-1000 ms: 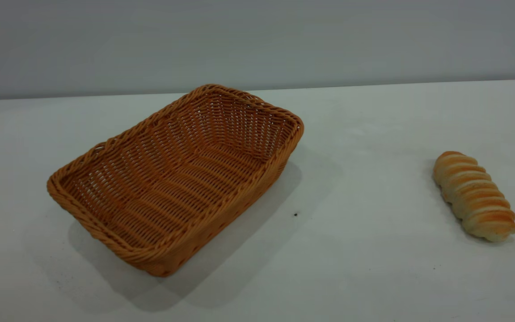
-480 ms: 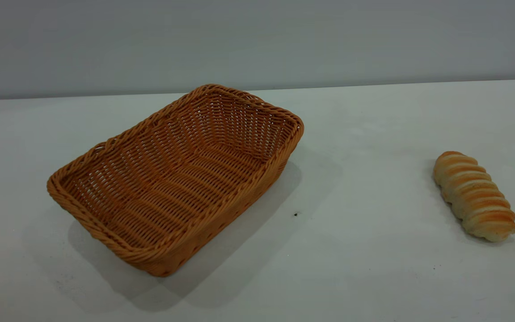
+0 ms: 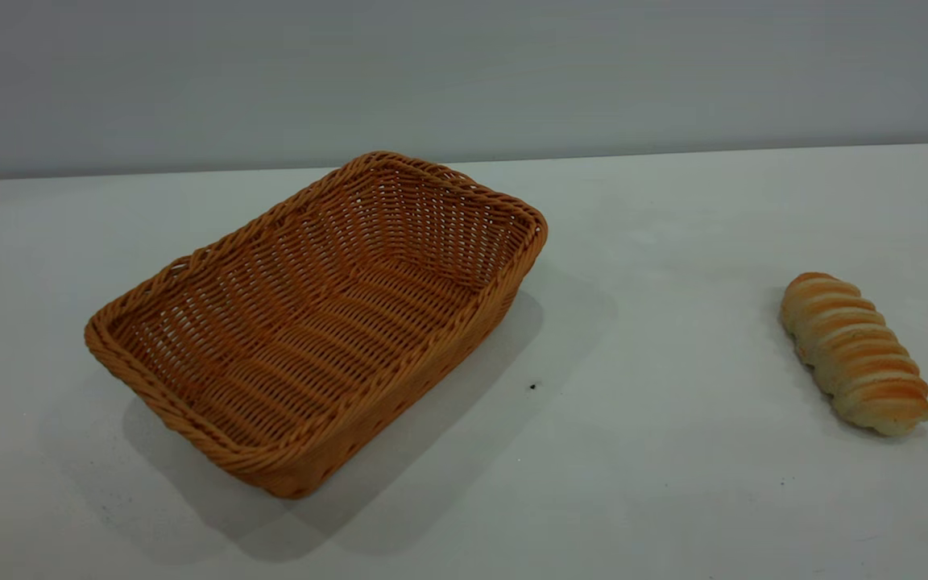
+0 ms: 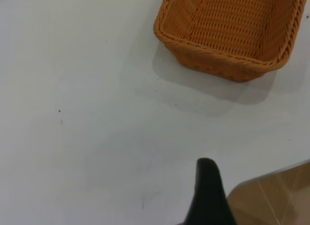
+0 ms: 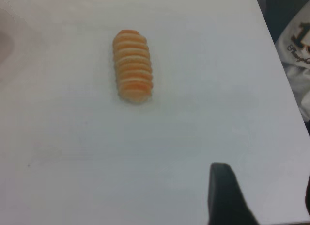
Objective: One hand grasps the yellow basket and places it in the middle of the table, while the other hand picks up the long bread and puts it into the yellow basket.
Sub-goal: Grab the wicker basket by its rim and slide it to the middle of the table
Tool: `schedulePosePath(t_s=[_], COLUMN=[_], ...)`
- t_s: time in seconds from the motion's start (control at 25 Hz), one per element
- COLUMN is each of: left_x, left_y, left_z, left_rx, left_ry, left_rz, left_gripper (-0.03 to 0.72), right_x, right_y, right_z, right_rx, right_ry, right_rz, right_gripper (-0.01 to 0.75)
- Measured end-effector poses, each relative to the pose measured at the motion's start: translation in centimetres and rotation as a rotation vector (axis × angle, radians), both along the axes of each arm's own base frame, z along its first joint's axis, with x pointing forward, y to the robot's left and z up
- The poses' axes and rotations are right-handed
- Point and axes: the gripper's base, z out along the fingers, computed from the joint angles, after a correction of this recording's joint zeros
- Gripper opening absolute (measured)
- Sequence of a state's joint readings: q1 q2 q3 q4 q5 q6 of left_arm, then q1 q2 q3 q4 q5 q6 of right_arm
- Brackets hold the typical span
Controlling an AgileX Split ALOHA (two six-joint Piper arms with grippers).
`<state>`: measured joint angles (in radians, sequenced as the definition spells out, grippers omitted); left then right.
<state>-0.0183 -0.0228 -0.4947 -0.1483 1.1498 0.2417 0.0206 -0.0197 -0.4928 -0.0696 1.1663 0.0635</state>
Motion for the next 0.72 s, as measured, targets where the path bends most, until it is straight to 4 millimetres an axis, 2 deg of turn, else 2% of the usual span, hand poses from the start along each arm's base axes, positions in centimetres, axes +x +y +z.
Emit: schedulePosePath(t_s=[0.52,0.72], left_x=[-0.07,-0.1], left_y=[0.12,0.21], left_z=[0.0,0.0], left_rx=[0.0,0.001], left_ry=[0.0,0.0], left_rz=[-0.061,-0.098], left_gripper=[0.585,0.585], right_x=[0.0,0.15], right_y=[0.0,0.11], right_z=[0.0,0.2], right_rx=[0.001,0.015], right_ry=[0.0,-0.026], right_rz=[0.001,0.052], right_gripper=[0.43,0.43])
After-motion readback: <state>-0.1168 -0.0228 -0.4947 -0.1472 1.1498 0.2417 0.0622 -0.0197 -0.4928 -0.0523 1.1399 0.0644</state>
